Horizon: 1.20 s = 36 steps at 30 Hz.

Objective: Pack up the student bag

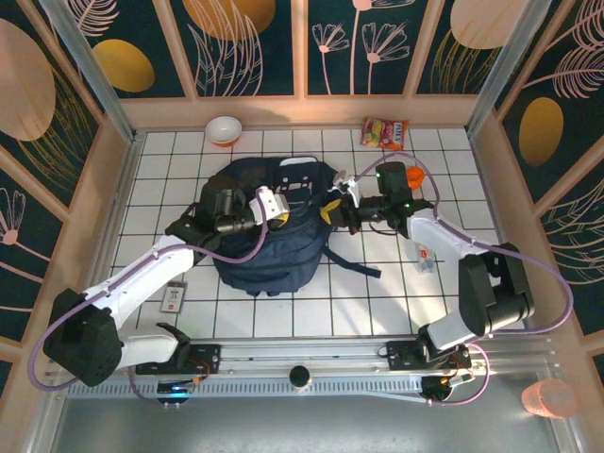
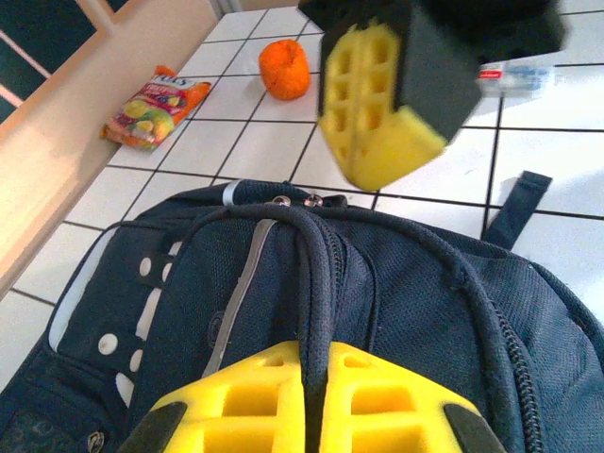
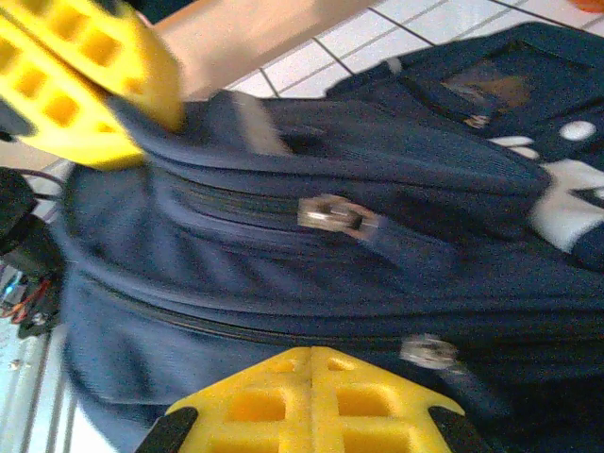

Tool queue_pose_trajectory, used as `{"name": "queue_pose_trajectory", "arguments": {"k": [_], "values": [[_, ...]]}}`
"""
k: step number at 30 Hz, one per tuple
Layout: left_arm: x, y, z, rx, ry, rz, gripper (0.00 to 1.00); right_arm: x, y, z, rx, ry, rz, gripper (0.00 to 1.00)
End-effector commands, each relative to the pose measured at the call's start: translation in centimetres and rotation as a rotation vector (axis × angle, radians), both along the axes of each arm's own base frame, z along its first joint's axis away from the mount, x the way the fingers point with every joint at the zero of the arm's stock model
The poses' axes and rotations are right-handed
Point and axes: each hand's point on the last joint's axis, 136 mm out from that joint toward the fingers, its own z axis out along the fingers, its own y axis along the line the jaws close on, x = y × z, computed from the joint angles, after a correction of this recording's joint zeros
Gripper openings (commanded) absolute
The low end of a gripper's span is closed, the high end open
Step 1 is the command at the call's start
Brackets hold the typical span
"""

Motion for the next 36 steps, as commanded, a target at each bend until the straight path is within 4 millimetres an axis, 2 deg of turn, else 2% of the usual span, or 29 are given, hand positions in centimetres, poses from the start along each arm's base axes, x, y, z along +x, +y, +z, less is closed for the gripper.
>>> {"name": "queue_pose_trajectory", "arguments": {"k": [1, 4, 6, 10, 12, 15, 24, 31, 36], "values": [[2.7, -0.2, 3.9, -0.083, -0.111, 0.084, 0.0, -2.8, 1.1, 1.4, 0.033, 0.027, 0.055, 0.0], [2.5, -0.5, 4.2, -0.096, -0.111, 0.061, 0.0, -3.6, 1.4, 1.5, 0.016, 0.031, 0.047, 0.0], [1.9, -0.7, 4.4, -0.103, -0.12, 0.027, 0.0, -2.9, 0.5, 0.8, -0.011, 0.025, -0.017, 0.02], [0.3, -1.0, 4.9, -0.118, -0.14, -0.046, 0.0, -1.0, -2.3, -0.1, -0.017, -0.002, -0.131, 0.32], [-0.7, -1.1, 5.3, -0.136, -0.151, -0.087, 0.0, -0.2, -3.5, -1.2, -0.057, -0.048, -0.159, 0.39], [-1.6, -1.2, 5.6, -0.149, -0.159, -0.128, 0.0, 0.3, -4.0, -2.8, -0.141, -0.128, -0.141, 0.47], [-2.5, -1.5, 6.0, -0.163, -0.158, -0.173, 0.0, 2.8, -2.9, -3.1, -0.151, -0.301, -0.056, 0.52], [-2.9, -1.4, 5.8, -0.159, -0.146, -0.184, 0.0, 3.1, -1.6, -2.9, -0.088, -0.299, 0.032, 0.51], [-3.0, -1.6, 5.8, -0.163, -0.14, -0.199, 0.0, 2.5, -0.8, -2.4, -0.035, -0.276, 0.1, 0.5]]}}
